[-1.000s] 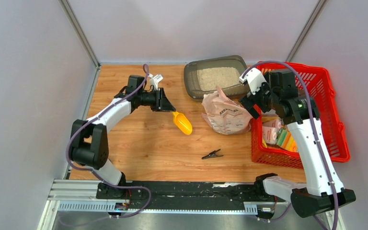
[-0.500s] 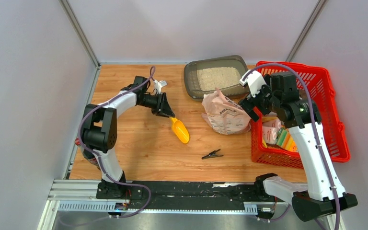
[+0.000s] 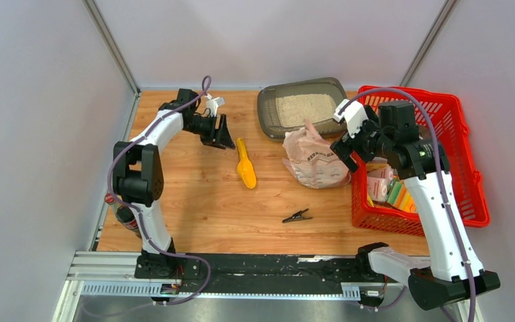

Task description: Fill the litter box with clean litter

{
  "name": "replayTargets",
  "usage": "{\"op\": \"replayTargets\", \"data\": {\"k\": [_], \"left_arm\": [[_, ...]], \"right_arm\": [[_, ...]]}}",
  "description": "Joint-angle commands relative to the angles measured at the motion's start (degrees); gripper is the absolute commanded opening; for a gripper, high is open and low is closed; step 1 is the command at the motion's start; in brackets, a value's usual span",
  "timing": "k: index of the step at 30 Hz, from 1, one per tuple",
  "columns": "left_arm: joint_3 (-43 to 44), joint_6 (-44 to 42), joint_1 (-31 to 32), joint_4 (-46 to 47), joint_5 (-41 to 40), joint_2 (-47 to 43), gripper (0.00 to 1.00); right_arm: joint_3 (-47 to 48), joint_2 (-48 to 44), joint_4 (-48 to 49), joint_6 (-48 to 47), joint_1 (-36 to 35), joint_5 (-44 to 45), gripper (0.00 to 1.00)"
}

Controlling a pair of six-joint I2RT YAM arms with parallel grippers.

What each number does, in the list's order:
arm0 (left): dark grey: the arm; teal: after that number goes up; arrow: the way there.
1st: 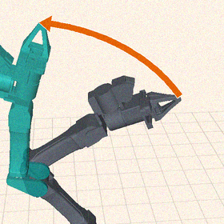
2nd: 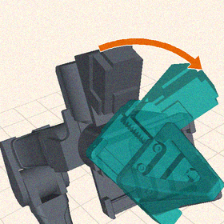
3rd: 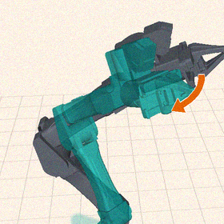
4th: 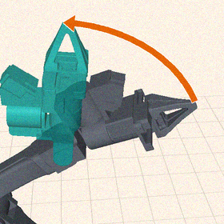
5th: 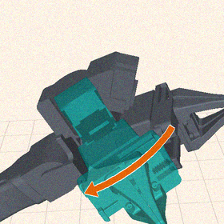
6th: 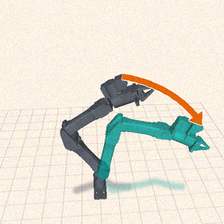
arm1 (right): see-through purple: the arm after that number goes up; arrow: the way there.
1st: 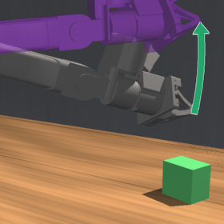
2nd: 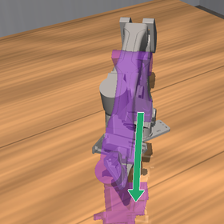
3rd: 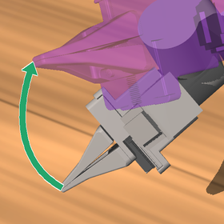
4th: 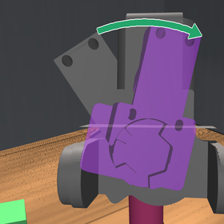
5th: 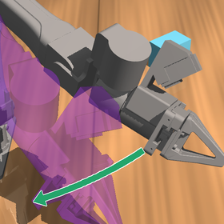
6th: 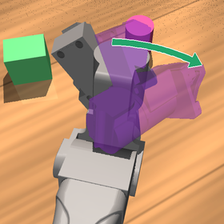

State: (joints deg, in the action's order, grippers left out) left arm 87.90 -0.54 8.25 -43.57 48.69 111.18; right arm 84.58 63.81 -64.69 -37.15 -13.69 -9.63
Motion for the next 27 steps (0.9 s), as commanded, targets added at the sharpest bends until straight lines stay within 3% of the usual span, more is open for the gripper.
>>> {"op": "replayTargets", "data": {"k": [1, 6, 12, 18, 27], "left_arm": [[-2.55, -1.84, 0.01, 2.77, -3.16, -10.69, 0.68], [-9.65, 0.18, 3.42, 17.00, -0.70, -18.53, 0.70], [-19.59, -6.13, 10.55, 35.21, 1.24, -24.60, 0.71], [-18.47, -13.26, 15.48, 43.03, 1.76, -18.81, 0.72], [-12.58, -5.01, 18.55, 58.67, 7.03, -6.34, 0.73]], "right_arm": [[2.08, -0.89, 0.09, -0.65, -0.28, -8.98, 1.00], [3.31, 1.40, -1.58, -0.73, -0.81, -15.06, 1.00], [1.30, 6.05, 2.54, 0.58, -4.49, -7.35, 1.00], [1.29, 8.87, 4.48, 0.23, -7.31, -1.01, 0.99], [6.21, 13.27, 0.35, -0.20, -8.45, 2.68, 0.85]]}}
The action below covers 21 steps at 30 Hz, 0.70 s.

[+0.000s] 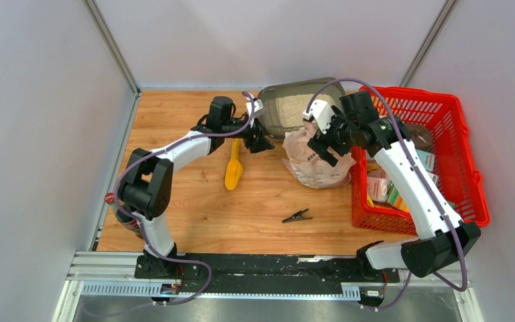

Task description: Fill the litter box with clean litter

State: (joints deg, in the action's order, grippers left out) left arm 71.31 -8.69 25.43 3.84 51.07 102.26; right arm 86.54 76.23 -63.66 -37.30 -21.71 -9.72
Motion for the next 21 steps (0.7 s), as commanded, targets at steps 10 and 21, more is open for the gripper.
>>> {"op": "replayTargets", "data": {"k": [10, 21], "left_arm": [[2.44, 12.11, 4.63, 23.32, 9.31, 5.41, 0.74], [1.20, 0.69, 4.01, 10.57, 7.99, 2.15, 0.74]], "right_arm": [[3.98, 2.08, -2.44, -0.58, -0.35, 4.88, 0.70], [3.90, 3.14, -1.73, -0.76, -0.43, 5.06, 0.63]]}}
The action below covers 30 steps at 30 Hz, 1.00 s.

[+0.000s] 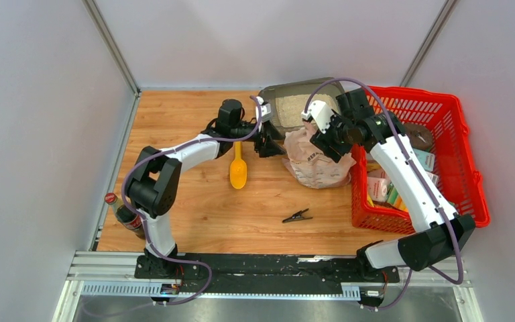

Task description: Fill the litter box with clean litter

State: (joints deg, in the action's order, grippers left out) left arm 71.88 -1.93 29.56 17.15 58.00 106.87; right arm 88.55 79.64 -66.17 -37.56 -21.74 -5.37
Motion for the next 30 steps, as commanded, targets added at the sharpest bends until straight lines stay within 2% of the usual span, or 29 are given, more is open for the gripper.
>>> {"op": "replayTargets", "data": {"k": [1, 3, 8, 9, 11, 12, 14, 15, 16, 19, 20, 21, 22, 30], "left_arm": [[0.89, -5.28, -0.03, -1.95, 1.07, -1.93, 0.72], [1.86, -3.79, 0.23, -0.63, 0.71, -0.62, 0.70], [2.22, 1.58, 1.37, 5.17, -0.25, 1.32, 0.54], [2.13, 1.58, 1.72, 5.79, -0.43, 1.58, 0.46], [1.69, 3.60, 1.82, 6.32, -0.60, 1.59, 0.36], [1.43, 4.04, 1.90, 6.84, -0.52, 1.24, 0.23], [0.29, 5.27, 1.82, 7.11, -0.43, 0.71, 0.04], [-0.24, 5.36, 1.73, 7.02, -0.60, -0.25, 0.00], [-0.68, 5.62, 1.55, 6.94, -0.69, -0.78, 0.00], [-2.18, 7.03, 0.50, 5.27, -0.96, -3.85, 0.00], [-3.05, 6.86, -0.81, 4.48, -1.39, -4.82, 0.00], [-3.49, 6.60, -1.43, 2.82, -1.57, -6.92, 0.00], [-4.02, 5.46, -2.22, 1.76, -1.48, -8.07, 0.00], [-8.85, 2.03, -8.64, -9.65, -0.34, -19.75, 0.00]], "right_arm": [[1.80, -0.18, 0.78, -0.41, -0.32, 0.71, 0.63], [1.80, -0.27, 0.78, -0.41, -0.32, 0.88, 0.63], [0.92, -0.27, 0.78, -0.58, -0.32, 1.76, 0.61], [0.75, -0.18, 0.78, -0.50, -0.32, 1.76, 0.60], [0.39, -0.10, 0.69, -0.41, -0.32, 1.32, 0.58], [0.39, -0.09, 0.69, -0.32, -0.32, 1.24, 0.56], [0.39, 0.26, 0.61, -0.41, -0.32, 1.06, 0.50], [0.48, 0.43, 0.61, -0.49, -0.24, 0.97, 0.47], [0.57, 0.69, 0.34, -0.67, -0.24, 0.71, 0.44], [1.88, 1.66, -0.88, -1.46, -0.24, 0.01, 0.24], [2.58, 1.84, -1.24, -1.72, -0.24, -0.26, 0.09], [2.94, 1.84, -1.41, -2.51, -0.24, -0.61, 0.03], [3.38, 2.01, -2.03, -2.95, -0.15, -1.48, 0.00], [10.74, 2.63, -6.86, -6.82, -0.24, -13.96, 0.00]]}}
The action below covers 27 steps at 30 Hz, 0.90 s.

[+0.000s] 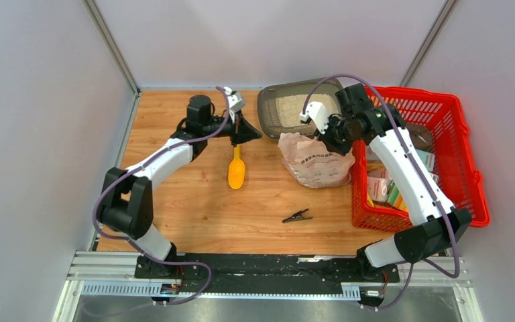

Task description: Fill the litter box with clean litter

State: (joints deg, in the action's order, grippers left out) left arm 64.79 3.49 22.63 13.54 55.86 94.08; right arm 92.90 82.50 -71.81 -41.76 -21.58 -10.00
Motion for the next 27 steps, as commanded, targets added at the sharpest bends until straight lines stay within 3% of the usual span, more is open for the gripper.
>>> {"op": "replayTargets", "data": {"k": [1, 2, 4, 6, 10, 17, 27], "left_arm": [[-2.21, -6.97, -1.71, -7.64, 2.24, -7.68, 0.00], [-2.74, -8.65, -1.45, -9.22, 3.20, -8.64, 0.00], [-3.71, -10.59, -0.14, -9.41, 2.51, -8.74, 0.34], [-5.29, -12.00, 1.35, -6.27, 0.93, -8.13, 0.60], [-3.63, -18.06, 4.52, -3.88, -1.62, -3.57, 0.67], [4.98, -18.34, 7.25, -0.09, -2.42, 6.89, 0.70], [6.40, -7.54, 7.51, 15.62, 1.53, 12.97, 0.72]], "right_arm": [[7.11, 0.03, -2.79, -3.15, -0.48, -11.77, 0.00], [7.81, 0.29, -3.42, -3.33, -0.56, -12.49, 0.00], [9.04, 0.73, -4.73, -3.77, -0.83, -12.76, 0.00], [9.05, 0.73, -5.36, -4.64, -0.83, -12.15, 0.00], [7.12, -0.84, -5.44, -8.07, -0.74, -9.34, 0.00], [6.15, -1.73, -6.23, -8.96, -0.74, -9.25, 0.00], [4.48, -2.34, -6.68, -7.55, -0.74, -5.83, 0.00]]}}
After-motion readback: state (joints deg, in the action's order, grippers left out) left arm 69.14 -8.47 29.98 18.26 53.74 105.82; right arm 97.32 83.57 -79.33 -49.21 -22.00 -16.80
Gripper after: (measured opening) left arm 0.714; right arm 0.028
